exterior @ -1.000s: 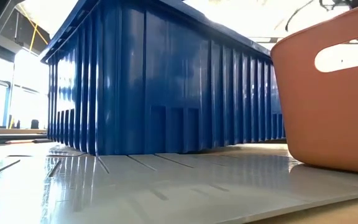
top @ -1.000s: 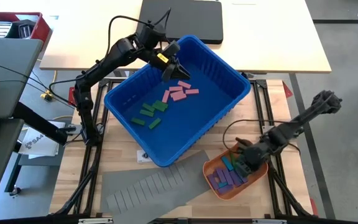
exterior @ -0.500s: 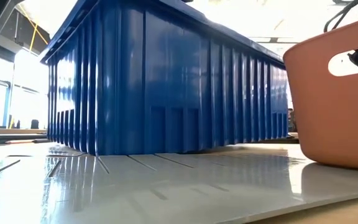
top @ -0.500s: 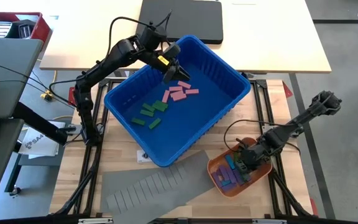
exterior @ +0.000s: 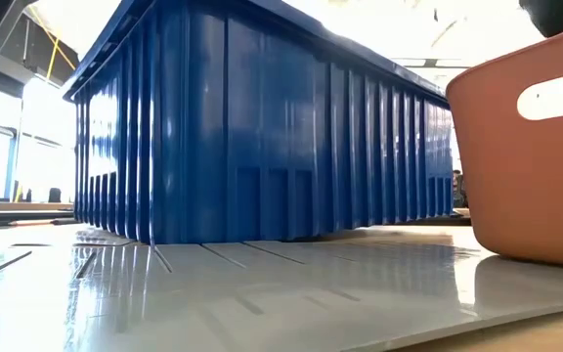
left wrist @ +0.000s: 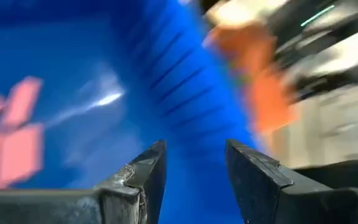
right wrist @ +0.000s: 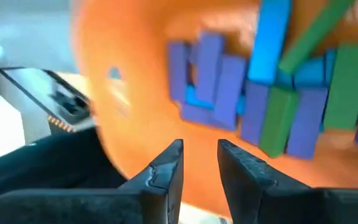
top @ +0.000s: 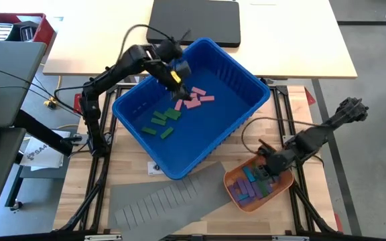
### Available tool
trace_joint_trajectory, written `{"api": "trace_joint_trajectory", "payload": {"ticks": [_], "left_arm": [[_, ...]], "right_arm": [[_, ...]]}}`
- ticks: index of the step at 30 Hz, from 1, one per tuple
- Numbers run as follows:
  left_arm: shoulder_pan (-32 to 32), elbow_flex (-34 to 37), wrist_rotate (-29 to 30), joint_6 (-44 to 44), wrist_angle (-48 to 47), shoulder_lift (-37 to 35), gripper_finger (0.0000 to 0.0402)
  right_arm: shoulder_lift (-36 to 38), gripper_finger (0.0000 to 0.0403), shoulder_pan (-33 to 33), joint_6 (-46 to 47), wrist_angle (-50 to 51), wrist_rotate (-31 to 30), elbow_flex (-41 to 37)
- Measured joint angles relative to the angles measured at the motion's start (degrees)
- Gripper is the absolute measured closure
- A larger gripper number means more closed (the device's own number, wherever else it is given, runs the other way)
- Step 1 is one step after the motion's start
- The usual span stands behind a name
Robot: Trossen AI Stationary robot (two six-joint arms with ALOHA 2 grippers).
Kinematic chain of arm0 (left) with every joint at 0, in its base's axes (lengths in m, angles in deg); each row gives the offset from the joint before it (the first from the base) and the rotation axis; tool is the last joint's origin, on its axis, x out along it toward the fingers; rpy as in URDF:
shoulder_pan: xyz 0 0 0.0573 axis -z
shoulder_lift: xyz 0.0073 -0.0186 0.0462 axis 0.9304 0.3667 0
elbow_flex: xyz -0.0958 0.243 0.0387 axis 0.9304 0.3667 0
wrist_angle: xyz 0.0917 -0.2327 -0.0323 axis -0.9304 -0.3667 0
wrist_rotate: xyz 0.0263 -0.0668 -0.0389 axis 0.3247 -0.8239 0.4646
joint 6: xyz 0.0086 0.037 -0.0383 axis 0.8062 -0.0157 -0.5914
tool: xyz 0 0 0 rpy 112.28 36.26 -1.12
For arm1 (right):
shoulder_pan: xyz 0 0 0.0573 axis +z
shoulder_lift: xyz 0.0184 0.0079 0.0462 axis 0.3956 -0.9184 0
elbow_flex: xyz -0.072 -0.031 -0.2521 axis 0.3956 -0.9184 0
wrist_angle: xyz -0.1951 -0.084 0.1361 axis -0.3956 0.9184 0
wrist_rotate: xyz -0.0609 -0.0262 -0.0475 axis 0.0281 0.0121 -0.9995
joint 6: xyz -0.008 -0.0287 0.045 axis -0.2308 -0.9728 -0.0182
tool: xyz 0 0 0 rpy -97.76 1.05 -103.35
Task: Sort blocks
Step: Put the green block into the orange bin
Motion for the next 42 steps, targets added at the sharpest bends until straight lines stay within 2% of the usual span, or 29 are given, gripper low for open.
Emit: {"api": "trace_joint_trajectory", "payload": {"ticks": [3, 4, 6, 10, 14, 18, 23, 32, 42], "left_arm": [[1.2, 3.7, 11.1, 1.5, -4.4, 0.2, 0.0246], [1.4, 5.7, 13.1, 0.4, -5.2, 0.3, 0.0246], [1.5, 11.1, 13.3, -2.2, -5.9, 0.4, 0.0245], [1.3, 24.0, 9.2, -7.7, -4.9, 0.4, 0.0236], [2.0, 35.6, 9.7, -10.5, -1.9, 0.5, 0.0208], [2.6, 44.3, 11.6, -13.4, 4.5, 0.5, 0.0168], [2.9, 49.2, 21.4, -14.9, 7.8, 0.5, 0.0149], [2.9, 52.8, 22.5, -15.0, 14.9, 0.4, 0.0177], [4.0, 57.3, 23.7, -14.9, 21.9, 0.4, 0.0203]], "right_arm": [[0.0, 0.031, -0.1, -3.9, 5.0, -6.6, 6.6], [0.0, 0.031, -0.1, -5.5, 5.7, -9.4, 8.6], [0.0, 0.031, -0.1, -9.2, 6.5, -15.4, 12.0], [0.0, 0.0309, -0.6, -16.9, 7.8, -27.3, 16.9], [0.0, 0.0309, -2.9, -20.8, 8.7, -33.2, 19.1], [0.0, 0.0309, -6.5, -25.3, 9.7, -33.3, 19.4], [0.0, 0.0309, -11.2, -29.5, 10.7, -30.1, 19.4], [0.0, 0.0309, -17.7, -35.7, 10.6, -22.6, 19.4], [0.0, 0.0309, -20.3, -36.2, 10.5, -20.3, 19.4]]}}
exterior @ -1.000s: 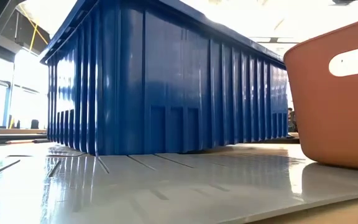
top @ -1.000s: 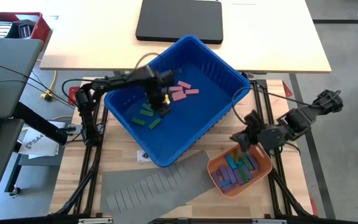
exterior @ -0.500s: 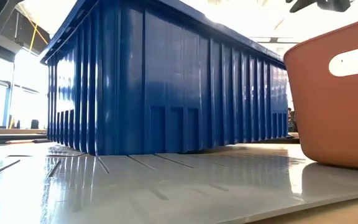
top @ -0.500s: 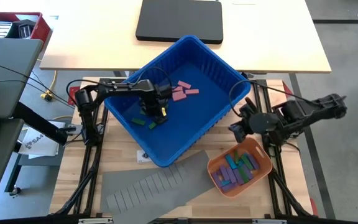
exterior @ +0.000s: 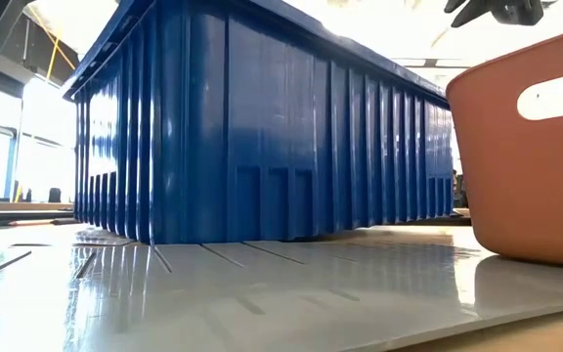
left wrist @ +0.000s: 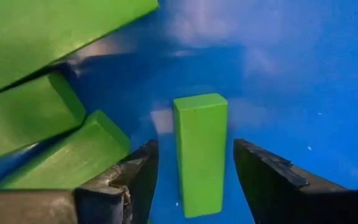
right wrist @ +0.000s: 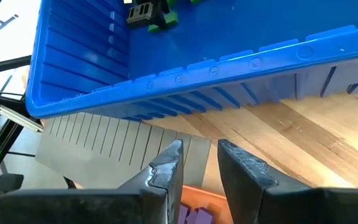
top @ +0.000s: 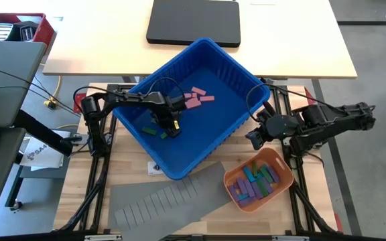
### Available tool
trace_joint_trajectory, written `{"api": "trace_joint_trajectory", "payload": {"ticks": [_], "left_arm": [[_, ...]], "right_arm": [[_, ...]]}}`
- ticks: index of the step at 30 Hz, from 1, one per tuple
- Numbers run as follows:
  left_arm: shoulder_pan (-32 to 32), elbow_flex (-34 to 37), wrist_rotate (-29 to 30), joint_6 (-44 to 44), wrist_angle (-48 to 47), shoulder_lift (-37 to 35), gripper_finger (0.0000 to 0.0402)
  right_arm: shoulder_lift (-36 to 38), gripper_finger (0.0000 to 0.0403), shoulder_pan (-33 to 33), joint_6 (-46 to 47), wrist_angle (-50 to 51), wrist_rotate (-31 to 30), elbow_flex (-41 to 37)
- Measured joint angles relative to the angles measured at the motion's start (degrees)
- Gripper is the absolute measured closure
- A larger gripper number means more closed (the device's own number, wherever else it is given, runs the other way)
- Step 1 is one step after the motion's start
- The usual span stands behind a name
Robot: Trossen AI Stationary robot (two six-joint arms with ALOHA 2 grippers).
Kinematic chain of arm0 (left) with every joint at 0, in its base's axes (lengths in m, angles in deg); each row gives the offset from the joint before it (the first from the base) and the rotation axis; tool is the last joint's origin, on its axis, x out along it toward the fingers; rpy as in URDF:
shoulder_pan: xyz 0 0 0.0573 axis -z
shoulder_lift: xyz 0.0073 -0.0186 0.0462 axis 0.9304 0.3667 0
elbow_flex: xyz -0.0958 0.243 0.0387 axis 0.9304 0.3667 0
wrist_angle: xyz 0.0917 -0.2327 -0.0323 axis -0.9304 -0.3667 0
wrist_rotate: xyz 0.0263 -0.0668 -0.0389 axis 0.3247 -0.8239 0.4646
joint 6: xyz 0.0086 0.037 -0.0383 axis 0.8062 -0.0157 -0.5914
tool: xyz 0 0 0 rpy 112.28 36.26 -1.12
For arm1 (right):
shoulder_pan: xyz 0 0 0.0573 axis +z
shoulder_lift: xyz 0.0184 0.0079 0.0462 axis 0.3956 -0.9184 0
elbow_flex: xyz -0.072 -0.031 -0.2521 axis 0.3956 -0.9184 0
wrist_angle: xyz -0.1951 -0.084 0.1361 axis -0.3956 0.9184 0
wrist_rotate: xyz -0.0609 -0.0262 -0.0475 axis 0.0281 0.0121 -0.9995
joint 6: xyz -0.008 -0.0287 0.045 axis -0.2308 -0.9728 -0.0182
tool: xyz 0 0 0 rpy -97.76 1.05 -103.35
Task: Sort blocks
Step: Put the green block into the orange bin
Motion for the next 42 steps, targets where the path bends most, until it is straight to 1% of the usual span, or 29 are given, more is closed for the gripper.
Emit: {"api": "trace_joint_trajectory", "payload": {"ticks": [6, 8, 11, 15, 16, 18, 21, 26, 28, 30, 32, 34, 36, 38, 40, 42], "left_arm": [[0.3, 2.4, 1.4, 0.0, 4.0, -0.1, 0.0206], [0.3, 2.8, 1.8, 0.2, 4.7, -0.2, 0.0214], [0.3, 3.5, 2.7, 0.6, 5.9, -0.3, 0.0245], [0.3, 3.2, 3.0, 1.1, 6.4, -0.3, 0.0309], [0.4, 2.7, 3.0, 1.6, 6.4, -0.2, 0.0315], [0.4, 0.9, 3.1, 2.9, 5.5, 0.1, 0.0316], [0.3, -3.9, 3.1, 6.0, 1.8, -0.4, 0.0316], [0.8, -16.6, 2.1, 10.7, -3.6, -4.3, 0.0316], [0.8, -22.4, -0.7, 11.4, -3.4, -6.6, 0.0316], [0.7, -27.5, -5.2, 11.3, -1.0, -8.6, 0.0316], [0.4, -32.0, -10.6, 10.3, 3.4, -10.2, 0.0316], [-0.4, -35.2, -17.4, 8.5, 10.3, -11.5, 0.0316], [-0.9, -37.4, -24.1, 4.2, 19.3, -12.2, 0.0316], [-1.6, -38.6, -28.2, -2.0, 28.5, -12.3, 0.0316], [-2.1, -38.9, -30.2, -7.9, 36.3, -12.2, 0.0316], [-2.6, -38.8, -31.0, -12.6, 41.8, -11.8, 0.0316]], "right_arm": [[0.0, 0.0309, -0.8, 0.0, -0.3, 0.4, 0.0], [0.0, 0.0309, -1.0, 0.0, -1.1, 0.4, 0.0], [0.0, 0.0309, -1.6, 0.0, -2.2, 0.4, 0.0], [0.0, 0.0309, -2.3, 0.0, -3.3, 0.4, 0.0], [0.0, 0.0309, -2.5, 0.0, -3.7, 0.4, 0.0], [0.0, 0.0309, -2.8, 0.0, -4.9, 0.4, 0.0], [0.0, 0.0309, -2.8, -0.8, -8.7, 0.4, 0.0], [0.0, 0.0307, -3.1, -5.4, -16.2, 0.6, 0.0], [0.0, 0.0301, -4.1, -5.9, -19.2, 0.6, 0.0], [0.0, 0.0289, -5.5, -6.7, -23.2, 0.8, 0.0], [-0.2, 0.0272, -7.7, -9.1, -28.8, 3.1, 0.0], [-0.7, 0.025, -10.2, -12.7, -35.9, 5.7, 0.0], [-1.7, 0.0227, -12.6, -16.5, -43.2, 7.9, 0.0], [-2.8, 0.0205, -14.8, -19.8, -49.5, 10.1, 0.0], [-4.0, 0.0187, -16.9, -22.2, -53.8, 12.2, 0.3], [-5.7, 0.0175, -18.5, -25.4, -55.1, 15.4, 1.8]]}}
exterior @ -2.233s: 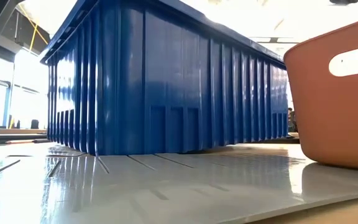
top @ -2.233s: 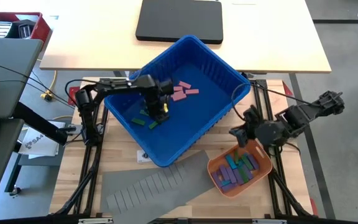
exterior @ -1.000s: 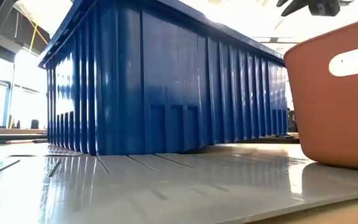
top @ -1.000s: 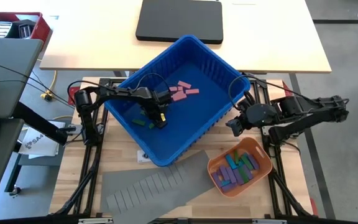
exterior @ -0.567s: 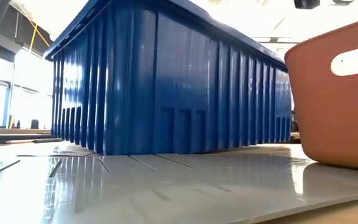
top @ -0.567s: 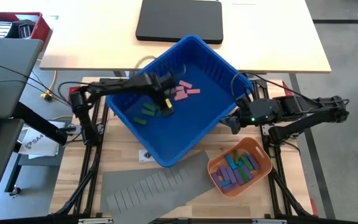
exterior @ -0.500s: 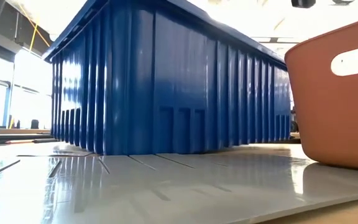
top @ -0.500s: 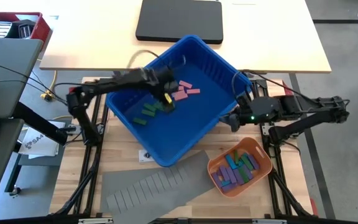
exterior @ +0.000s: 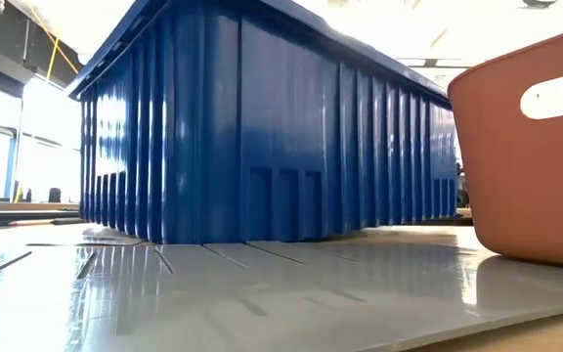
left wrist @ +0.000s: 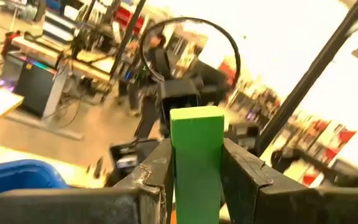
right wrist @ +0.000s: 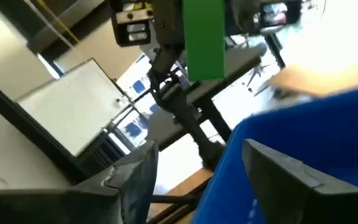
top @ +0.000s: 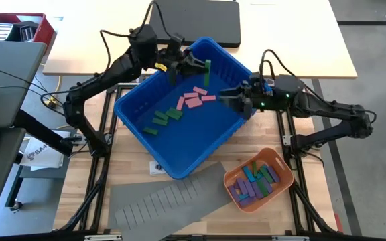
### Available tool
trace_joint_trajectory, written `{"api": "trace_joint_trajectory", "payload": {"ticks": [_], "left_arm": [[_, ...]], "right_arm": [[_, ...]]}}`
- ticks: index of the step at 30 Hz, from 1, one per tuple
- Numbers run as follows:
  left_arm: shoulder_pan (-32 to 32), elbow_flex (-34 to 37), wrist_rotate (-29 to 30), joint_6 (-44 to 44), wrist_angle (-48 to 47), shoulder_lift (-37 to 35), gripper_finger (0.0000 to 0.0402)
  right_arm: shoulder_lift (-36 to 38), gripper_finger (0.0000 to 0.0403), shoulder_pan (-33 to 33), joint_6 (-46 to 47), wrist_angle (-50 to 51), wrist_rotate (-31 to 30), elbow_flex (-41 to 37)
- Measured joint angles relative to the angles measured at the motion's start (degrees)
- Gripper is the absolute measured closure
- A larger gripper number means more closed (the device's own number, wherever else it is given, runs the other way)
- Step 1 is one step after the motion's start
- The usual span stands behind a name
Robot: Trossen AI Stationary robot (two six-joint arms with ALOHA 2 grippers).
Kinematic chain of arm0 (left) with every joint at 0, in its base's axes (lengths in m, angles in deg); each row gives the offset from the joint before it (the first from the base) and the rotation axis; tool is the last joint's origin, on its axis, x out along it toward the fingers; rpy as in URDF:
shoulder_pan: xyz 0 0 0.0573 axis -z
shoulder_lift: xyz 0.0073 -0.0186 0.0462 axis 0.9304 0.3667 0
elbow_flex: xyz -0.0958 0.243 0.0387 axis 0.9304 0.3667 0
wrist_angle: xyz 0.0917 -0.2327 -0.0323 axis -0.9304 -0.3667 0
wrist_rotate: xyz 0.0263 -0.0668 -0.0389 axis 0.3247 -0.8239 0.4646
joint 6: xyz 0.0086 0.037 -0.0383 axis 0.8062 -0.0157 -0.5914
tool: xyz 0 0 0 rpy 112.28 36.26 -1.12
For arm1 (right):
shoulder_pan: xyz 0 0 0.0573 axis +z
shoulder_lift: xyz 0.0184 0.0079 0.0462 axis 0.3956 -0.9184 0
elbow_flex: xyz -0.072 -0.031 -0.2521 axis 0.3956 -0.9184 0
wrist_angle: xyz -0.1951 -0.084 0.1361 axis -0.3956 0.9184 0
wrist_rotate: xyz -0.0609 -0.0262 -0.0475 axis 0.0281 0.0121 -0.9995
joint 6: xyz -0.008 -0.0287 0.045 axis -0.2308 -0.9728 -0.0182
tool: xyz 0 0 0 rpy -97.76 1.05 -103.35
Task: Sort blocks
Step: Put the green block into the orange bin
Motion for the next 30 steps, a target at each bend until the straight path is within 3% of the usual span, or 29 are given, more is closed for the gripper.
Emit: {"api": "trace_joint_trajectory", "payload": {"ticks": [8, 18, 21, 25, 27, 30], "left_arm": [[0.7, 0.1, 0.2, -5.3, 0.9, 2.4, 0.0316], [2.7, 0.1, 1.7, -4.3, 0.2, 3.1, 0.0316], [2.7, 0.1, 1.7, -4.4, 0.3, 3.1, 0.0316], [2.7, 0.1, 1.4, -3.0, 0.6, 3.1, 0.0315], [2.7, 0.0, 1.5, -2.0, 0.4, 3.0, 0.0301], [2.2, 0.1, 0.7, -0.7, -3.2, 3.0, 0.024]], "right_arm": [[-7.7, 0.017, -2.9, -13.6, 6.6, -2.8, 10.6], [-12.2, 0.0177, -4.0, -14.1, 13.0, -2.9, 17.0], [-12.1, 0.0211, -4.0, -14.1, 12.5, -2.5, 17.2], [-11.5, 0.0299, -4.0, -11.9, 12.6, -1.6, 17.2], [-11.2, 0.0301, -4.0, -10.8, 12.7, -1.2, 17.2], [-10.5, 0.0301, -3.3, -9.0, 16.2, -2.0, 17.1]]}}
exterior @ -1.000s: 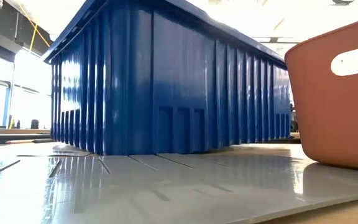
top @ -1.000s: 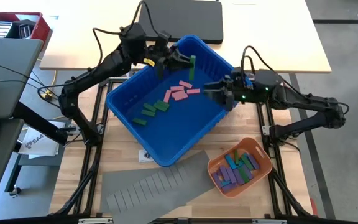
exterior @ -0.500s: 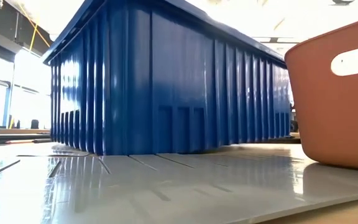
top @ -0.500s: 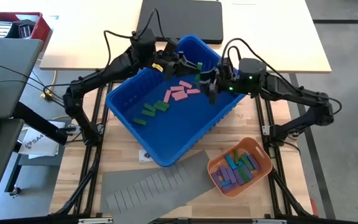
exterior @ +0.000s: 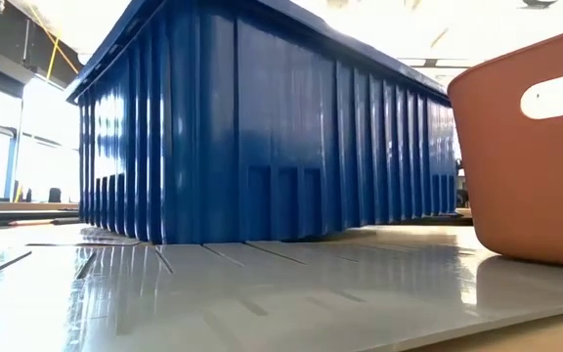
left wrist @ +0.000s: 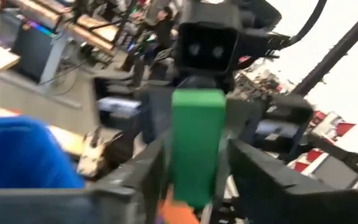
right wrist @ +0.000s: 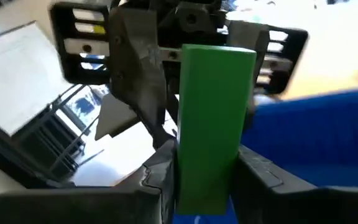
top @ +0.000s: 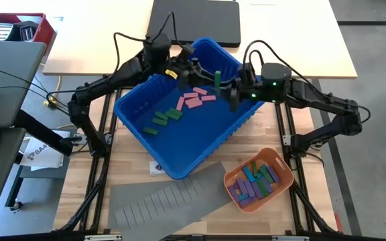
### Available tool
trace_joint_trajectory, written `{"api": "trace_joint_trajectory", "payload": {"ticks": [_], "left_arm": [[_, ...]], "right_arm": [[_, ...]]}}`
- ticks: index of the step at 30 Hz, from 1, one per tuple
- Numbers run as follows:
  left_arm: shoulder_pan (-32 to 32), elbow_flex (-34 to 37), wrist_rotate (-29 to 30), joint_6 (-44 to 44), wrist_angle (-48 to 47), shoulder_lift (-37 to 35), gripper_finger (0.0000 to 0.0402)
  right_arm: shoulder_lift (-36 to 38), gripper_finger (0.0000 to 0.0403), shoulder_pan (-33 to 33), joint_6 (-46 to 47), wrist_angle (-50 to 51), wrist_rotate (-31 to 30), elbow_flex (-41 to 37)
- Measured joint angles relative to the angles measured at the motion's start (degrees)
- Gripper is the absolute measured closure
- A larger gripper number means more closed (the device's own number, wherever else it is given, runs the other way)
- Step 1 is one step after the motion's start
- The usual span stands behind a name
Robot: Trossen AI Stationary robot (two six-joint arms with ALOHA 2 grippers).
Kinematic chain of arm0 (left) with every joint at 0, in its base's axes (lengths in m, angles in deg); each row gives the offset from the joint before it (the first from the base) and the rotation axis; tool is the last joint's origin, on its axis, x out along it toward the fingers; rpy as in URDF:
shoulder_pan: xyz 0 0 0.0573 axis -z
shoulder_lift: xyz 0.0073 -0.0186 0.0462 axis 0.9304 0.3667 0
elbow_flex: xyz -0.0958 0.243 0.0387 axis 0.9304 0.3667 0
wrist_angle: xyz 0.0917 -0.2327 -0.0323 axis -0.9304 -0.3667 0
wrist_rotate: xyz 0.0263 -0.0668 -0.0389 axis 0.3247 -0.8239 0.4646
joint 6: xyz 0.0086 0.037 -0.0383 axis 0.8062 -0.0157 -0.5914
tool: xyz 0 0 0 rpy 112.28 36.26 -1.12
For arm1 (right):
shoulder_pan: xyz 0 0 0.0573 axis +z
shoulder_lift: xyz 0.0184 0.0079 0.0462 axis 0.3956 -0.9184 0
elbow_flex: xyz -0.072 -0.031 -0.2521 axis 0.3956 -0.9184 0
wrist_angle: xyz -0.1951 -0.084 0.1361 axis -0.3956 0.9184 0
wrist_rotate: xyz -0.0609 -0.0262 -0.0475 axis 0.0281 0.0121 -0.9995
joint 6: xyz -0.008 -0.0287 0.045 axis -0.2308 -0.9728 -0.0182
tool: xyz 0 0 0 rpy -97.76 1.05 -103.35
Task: Sort blocks
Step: Put the green block into the orange bin
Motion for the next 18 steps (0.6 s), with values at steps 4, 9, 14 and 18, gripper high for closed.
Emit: {"api": "trace_joint_trajectory", "payload": {"ticks": [4, 9, 14, 18], "left_arm": [[-2.6, 0.0, -0.5, 1.5, -6.6, -0.3, 0.0164], [-5.3, 0.0, -0.6, 3.1, -15.5, -1.0, 0.0132], [-5.8, 0.0, -0.7, 8.1, -19.5, -1.9, 0.0135], [-5.7, 0.0, -0.6, 9.8, -21.2, -2.2, 0.0136]], "right_arm": [[2.8, 0.0301, 3.4, 5.7, 9.4, 0.0, 0.1], [7.8, 0.0301, 12.1, 15.6, 26.8, 1.8, -3.4], [13.9, 0.0301, 25.5, 31.9, 31.2, 3.5, -14.2], [15.9, 0.0301, 36.2, 43.7, 28.6, 7.9, -24.9]]}}
